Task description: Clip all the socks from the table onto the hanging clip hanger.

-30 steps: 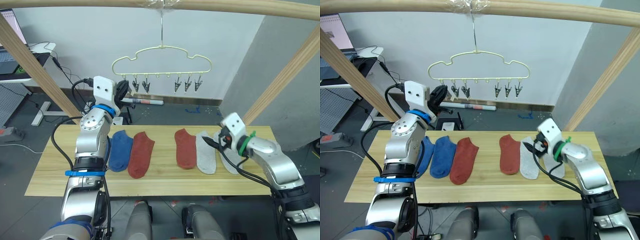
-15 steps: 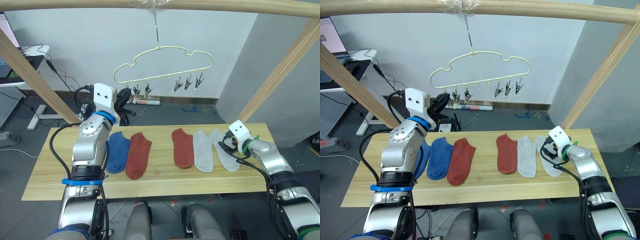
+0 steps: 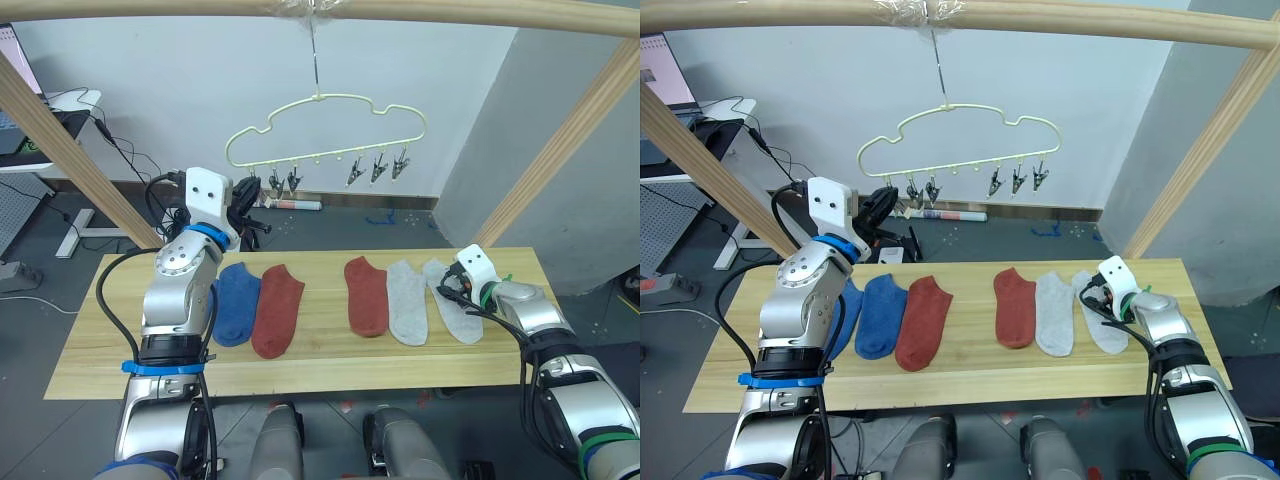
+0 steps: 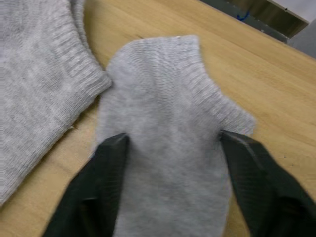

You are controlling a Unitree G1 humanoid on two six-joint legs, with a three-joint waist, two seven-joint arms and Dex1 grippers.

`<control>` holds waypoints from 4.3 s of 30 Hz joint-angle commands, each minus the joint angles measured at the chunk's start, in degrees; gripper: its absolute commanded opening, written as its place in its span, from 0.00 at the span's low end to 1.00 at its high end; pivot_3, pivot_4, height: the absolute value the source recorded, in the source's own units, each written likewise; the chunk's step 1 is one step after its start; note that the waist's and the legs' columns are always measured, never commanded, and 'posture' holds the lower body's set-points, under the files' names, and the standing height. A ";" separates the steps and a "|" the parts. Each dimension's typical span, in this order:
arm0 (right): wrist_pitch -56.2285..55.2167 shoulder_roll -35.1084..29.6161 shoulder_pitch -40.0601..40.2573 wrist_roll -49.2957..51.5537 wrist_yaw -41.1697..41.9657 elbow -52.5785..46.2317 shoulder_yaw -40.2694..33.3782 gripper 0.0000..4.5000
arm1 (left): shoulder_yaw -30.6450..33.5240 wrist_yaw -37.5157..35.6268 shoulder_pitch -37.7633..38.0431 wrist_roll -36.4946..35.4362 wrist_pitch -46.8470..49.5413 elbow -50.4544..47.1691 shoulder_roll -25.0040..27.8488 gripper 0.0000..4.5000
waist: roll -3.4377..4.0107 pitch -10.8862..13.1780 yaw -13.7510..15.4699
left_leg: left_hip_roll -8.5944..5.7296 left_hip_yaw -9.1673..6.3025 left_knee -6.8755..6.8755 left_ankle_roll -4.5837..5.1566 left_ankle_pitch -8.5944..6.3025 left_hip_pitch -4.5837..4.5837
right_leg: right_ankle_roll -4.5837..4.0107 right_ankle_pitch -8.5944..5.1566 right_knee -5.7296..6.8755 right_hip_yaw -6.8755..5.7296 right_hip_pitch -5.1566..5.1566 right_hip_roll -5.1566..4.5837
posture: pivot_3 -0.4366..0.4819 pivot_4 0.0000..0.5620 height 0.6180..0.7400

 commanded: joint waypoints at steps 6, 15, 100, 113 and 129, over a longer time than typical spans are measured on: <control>1.70 -0.77 4.36 0.30 1.05 -6.03 -1.18 0.03 | 1.45 0.77 0.23 0.29 -0.36 -0.05 0.87 0.00 | 0.00 0.00 0.01 | 0.01 -0.01 0.02 0.00 0.00 0.00 | 0.02 0.01 0.00 0.01 0.01 0.00 | 0.53 0.41 1.00; 5.87 -4.72 13.50 1.90 3.75 -34.08 -2.73 0.01 | 3.86 -0.77 -0.74 -7.66 9.93 -0.99 -0.24 0.00 | 0.08 0.04 -0.11 | 0.01 0.01 0.02 0.00 0.00 0.00 | 0.07 -0.01 0.01 0.01 0.00 0.00 | 0.53 0.42 1.00; 31.62 2.02 11.28 24.35 1.89 -74.64 -5.17 0.99 | 4.63 -6.46 16.44 -22.81 24.38 -29.05 15.70 1.00 | -0.01 0.16 0.80 | 0.10 -0.09 -0.18 -0.11 -0.07 -0.21 | 0.31 -0.01 -0.26 0.01 -0.24 -0.12 | 0.54 0.40 1.00; 9.83 -1.96 19.65 22.29 6.07 -69.06 -10.39 0.99 | -3.30 -0.99 14.10 -7.19 8.61 -25.30 4.57 1.00 | -0.02 0.16 1.55 | 0.02 0.01 -0.14 -0.09 -0.08 -0.25 | 0.33 0.00 -0.50 0.09 -0.16 -0.03 | 0.51 0.40 1.00; 10.77 -3.30 18.50 26.09 7.45 -70.44 -10.46 1.00 | -5.20 3.33 7.82 2.89 -4.38 -12.30 -4.39 0.54 | -0.02 0.16 1.47 | 0.01 -0.03 -0.05 -0.09 -0.08 -0.23 | 0.26 0.07 -0.39 0.01 -0.11 0.00 | 0.48 0.41 1.00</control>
